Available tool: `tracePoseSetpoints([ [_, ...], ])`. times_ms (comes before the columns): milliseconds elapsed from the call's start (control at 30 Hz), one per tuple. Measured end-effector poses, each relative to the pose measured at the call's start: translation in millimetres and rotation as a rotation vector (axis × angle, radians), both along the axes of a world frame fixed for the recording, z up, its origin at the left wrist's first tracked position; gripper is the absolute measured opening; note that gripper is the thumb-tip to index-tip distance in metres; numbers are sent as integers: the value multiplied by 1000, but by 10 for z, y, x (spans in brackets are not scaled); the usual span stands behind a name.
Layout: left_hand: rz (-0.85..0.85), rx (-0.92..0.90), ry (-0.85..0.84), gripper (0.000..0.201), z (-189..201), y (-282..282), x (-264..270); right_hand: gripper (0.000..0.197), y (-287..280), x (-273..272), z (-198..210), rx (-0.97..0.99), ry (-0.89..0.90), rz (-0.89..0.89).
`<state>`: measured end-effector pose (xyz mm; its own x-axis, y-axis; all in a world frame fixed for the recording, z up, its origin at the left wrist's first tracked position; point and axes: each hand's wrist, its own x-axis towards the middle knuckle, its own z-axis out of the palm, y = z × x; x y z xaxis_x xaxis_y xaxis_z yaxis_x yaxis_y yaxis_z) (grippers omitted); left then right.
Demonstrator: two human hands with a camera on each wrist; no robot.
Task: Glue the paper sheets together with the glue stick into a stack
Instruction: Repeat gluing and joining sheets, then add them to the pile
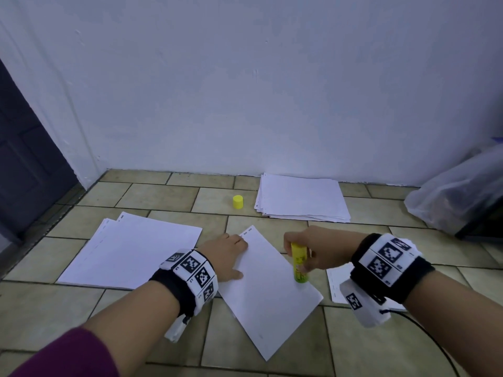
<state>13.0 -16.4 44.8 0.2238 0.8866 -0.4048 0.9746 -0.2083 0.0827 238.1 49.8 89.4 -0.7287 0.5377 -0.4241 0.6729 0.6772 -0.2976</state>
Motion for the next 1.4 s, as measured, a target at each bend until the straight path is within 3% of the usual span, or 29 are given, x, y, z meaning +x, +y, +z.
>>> tracePoseSetpoints([
  [100,-22,-7,24,65,16,5,-19,29,-40,123,12,-41,-19,24],
  [167,-35,-3,40,68,22,1,-37,28,-8,213,32,-160,89,-51],
  [300,32,-12,47,63,13,-29,-133,31,154,361,57,-629,708,-519],
  [433,111,-5,22,72,-19,-90,-227,57,263,233,-135,-974,1268,-877],
  [533,135,3,-8,74,-33,-127,-244,36,282,-27,-187,-1055,1402,-938],
  [667,101,-31,-15,76,-5,-140,-263,40,338,-442,-231,-1150,1554,-792],
  [733,70,-60,-10,80,13,-141,-281,33,368,-645,-233,-1122,1524,-743],
  [800,56,-65,-2,82,14,-145,-287,9,395,-843,-250,-975,1393,-743],
  [900,54,-27,11,81,-4,-144,-273,16,459,-1077,-353,-648,1130,-757],
  [1000,52,3,24,83,-13,-133,-268,33,521,-1200,-490,-384,1022,-775],
  [1133,73,10,9,84,-25,-128,-281,26,538,-1233,-569,-22,837,-730],
  [1233,95,10,-12,85,-47,-153,-295,30,533,-1262,-607,89,668,-621],
  [1400,129,15,-29,85,-59,-163,-283,34,501,-1336,-602,127,617,-596],
])
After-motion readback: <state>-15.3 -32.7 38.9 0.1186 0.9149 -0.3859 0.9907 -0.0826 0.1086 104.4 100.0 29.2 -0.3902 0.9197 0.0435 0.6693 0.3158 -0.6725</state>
